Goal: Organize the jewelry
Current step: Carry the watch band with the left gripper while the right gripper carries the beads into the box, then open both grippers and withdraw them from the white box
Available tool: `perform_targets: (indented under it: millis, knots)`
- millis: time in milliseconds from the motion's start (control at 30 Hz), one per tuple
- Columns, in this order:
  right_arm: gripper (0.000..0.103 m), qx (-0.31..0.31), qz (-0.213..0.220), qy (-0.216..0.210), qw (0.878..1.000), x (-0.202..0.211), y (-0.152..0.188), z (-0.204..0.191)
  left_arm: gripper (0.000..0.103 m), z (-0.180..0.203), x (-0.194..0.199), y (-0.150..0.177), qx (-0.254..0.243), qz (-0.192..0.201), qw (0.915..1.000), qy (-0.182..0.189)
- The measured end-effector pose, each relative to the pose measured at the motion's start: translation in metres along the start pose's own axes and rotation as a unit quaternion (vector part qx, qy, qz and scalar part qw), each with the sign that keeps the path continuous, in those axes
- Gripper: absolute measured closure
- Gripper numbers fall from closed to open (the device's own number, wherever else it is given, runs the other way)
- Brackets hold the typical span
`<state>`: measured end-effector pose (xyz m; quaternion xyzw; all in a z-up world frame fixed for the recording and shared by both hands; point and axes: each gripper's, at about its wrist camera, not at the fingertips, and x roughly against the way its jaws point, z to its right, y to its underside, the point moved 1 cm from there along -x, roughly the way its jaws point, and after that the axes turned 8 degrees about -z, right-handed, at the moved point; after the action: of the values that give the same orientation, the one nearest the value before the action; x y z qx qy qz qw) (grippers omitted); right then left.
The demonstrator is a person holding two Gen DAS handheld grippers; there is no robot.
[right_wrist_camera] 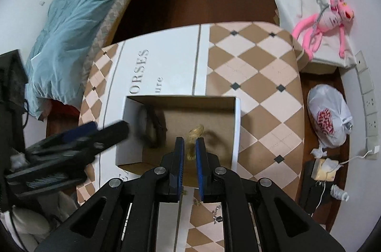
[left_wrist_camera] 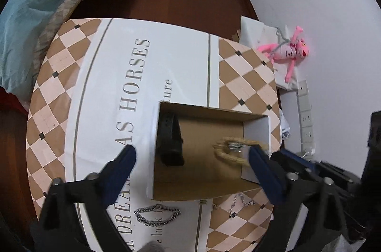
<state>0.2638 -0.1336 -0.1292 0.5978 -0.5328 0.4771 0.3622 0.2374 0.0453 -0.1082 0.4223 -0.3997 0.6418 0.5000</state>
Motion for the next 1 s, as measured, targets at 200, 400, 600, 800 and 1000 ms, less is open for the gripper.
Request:
perform_targets:
  millis: [200,400,600,800,1000]
  knots:
    - [0.035,-0.009,0.006,0.042,0.999,-0.005,0.014,0.01,0.005,-0.009,0.007,0.008,-0.002,0.027,0.9987,-0.042]
    - [0.008,-0.001,0.025,0.137,0.99,-0.017,0.035,0.009,0.005,-0.016,0.0,0.03,-0.015,0.055,0.9912,-0.12]
    - [0.005,-0.009,0.031,0.163,0.986,-0.031,0.051,0.014,0.005,-0.022,-0.008,0.047,-0.018,0.063,0.9872,-0.145]
    - [0.002,-0.015,0.053,0.169,0.984,-0.026,0.057,0.011,0.005,-0.018,-0.005,0.057,-0.026,0.078,0.9843,-0.156]
    - [0.002,-0.016,0.079,0.174,0.981,-0.004,0.066,0.003,0.005,-0.01,0.011,0.067,-0.033,0.099,0.9826,-0.154]
